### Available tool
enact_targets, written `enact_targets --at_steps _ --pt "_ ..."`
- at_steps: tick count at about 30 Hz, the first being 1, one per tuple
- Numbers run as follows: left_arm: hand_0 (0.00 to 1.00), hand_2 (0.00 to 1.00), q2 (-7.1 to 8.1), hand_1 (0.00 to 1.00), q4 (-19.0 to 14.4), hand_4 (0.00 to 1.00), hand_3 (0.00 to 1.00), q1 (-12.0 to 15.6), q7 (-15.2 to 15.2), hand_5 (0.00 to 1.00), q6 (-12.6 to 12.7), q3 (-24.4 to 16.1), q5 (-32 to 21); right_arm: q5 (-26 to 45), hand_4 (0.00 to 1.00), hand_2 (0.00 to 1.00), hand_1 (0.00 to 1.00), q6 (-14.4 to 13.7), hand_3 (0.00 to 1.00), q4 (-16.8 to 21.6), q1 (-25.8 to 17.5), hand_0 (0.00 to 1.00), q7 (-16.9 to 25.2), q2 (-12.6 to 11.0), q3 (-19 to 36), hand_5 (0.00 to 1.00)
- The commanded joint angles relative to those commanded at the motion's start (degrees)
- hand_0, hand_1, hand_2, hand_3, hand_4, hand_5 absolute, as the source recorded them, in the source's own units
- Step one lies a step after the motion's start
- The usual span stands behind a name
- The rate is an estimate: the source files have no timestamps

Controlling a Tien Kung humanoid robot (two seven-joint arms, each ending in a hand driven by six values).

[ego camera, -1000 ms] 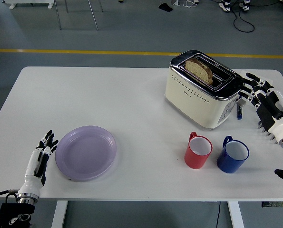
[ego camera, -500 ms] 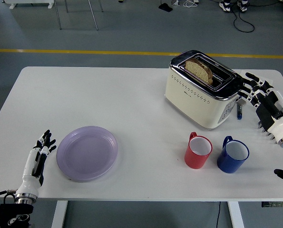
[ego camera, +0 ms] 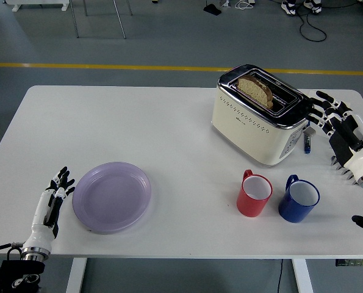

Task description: Push plate across desktop,pick up the break from the machine,place the break in the plate

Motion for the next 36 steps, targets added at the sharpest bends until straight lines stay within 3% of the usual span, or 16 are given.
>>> enact_targets --at_steps 14,20,36 --pt "0.811 0.981 0.30 0.885 -0.22 0.578 0.956 -0.70 0.63 0.998 -0.45 2.15 -0.80 0.01 0.524 0.778 0.753 -0.05 0.784 -0.08 0.17 0.800 -0.01 0.12 -0.16 0.462" --pt "0.807 0.971 0.41 0.881 -0.52 0.577 0.944 -1.87 0.04 0.998 -0.28 6.13 -5.60 0.03 0.523 0.778 0.753 -0.06 0.784 -0.17 0.46 0.801 0.01 0.24 -0.11 0.463" --pt "0.803 0.960 0.16 0.873 -0.41 0.576 0.929 -4.51 -0.03 0.998 -0.80 12.18 -10.12 0.05 0.522 0.778 0.753 -0.06 0.784 -0.34 1.06 0.801 0.00 0.38 -0.57 0.461"
